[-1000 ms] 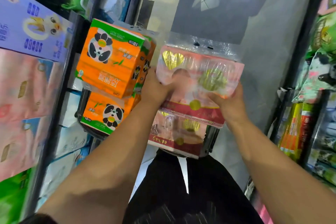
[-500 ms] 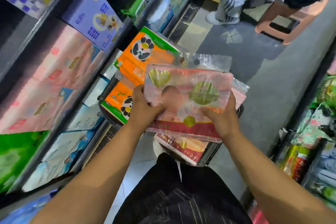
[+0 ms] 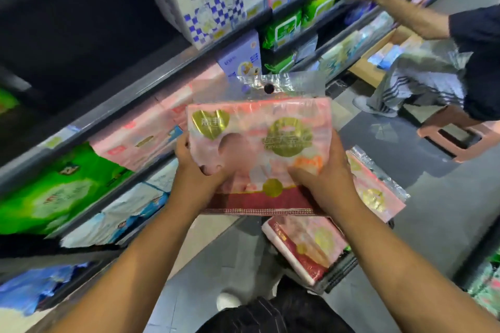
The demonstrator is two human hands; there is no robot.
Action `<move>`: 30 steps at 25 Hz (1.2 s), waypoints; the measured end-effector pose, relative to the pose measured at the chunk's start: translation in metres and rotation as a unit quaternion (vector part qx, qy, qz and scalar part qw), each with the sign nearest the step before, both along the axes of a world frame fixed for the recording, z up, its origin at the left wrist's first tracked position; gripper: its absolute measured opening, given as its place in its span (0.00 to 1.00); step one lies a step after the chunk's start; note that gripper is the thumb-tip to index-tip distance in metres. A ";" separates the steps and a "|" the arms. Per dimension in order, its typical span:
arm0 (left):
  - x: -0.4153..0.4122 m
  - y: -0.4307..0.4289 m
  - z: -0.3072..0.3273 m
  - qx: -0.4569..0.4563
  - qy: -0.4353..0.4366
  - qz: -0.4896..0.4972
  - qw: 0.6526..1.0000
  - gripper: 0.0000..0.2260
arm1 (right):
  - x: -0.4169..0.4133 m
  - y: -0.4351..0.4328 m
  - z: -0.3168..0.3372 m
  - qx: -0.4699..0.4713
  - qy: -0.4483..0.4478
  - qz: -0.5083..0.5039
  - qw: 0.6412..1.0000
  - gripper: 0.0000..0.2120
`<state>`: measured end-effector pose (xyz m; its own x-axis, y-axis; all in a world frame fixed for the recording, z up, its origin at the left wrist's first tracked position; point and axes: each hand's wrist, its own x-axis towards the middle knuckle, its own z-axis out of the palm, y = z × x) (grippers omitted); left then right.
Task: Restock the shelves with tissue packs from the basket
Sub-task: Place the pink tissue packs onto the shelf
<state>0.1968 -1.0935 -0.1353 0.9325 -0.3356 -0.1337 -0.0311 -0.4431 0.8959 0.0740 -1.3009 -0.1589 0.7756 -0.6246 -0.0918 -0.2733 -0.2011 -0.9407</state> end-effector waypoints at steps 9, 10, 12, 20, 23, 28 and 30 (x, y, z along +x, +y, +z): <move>0.043 0.157 0.088 -0.059 -0.092 0.084 0.990 0.42 | 0.087 0.132 0.083 -0.020 -0.094 0.094 0.991 0.51; 0.047 0.173 0.098 -0.060 -0.106 0.089 0.989 0.42 | 0.096 0.147 0.094 -0.025 -0.106 0.105 0.989 0.53; 0.054 0.202 0.119 -0.064 -0.135 0.100 0.984 0.42 | 0.111 0.174 0.116 -0.029 -0.132 0.123 0.983 0.53; 0.091 0.269 0.191 -0.061 -0.222 0.154 0.961 0.44 | 0.169 0.233 0.203 -0.056 -0.206 0.169 0.962 0.44; 0.115 0.275 0.217 -0.063 -0.246 0.170 0.952 0.44 | 0.204 0.240 0.229 -0.058 -0.230 0.189 0.953 0.44; 0.162 0.271 0.247 -0.056 -0.286 0.198 0.936 0.44 | 0.276 0.234 0.269 -0.052 -0.262 0.226 0.937 0.41; 0.187 0.265 0.258 -0.048 -0.300 0.213 0.928 0.45 | 0.311 0.225 0.288 -0.049 -0.273 0.254 0.927 0.39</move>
<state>0.3841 -0.8283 0.1232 0.8798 0.0974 0.4652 -0.3783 -0.4491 0.8095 0.3852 -1.0764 0.1287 0.8854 -0.1516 0.4394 0.3918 -0.2653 -0.8810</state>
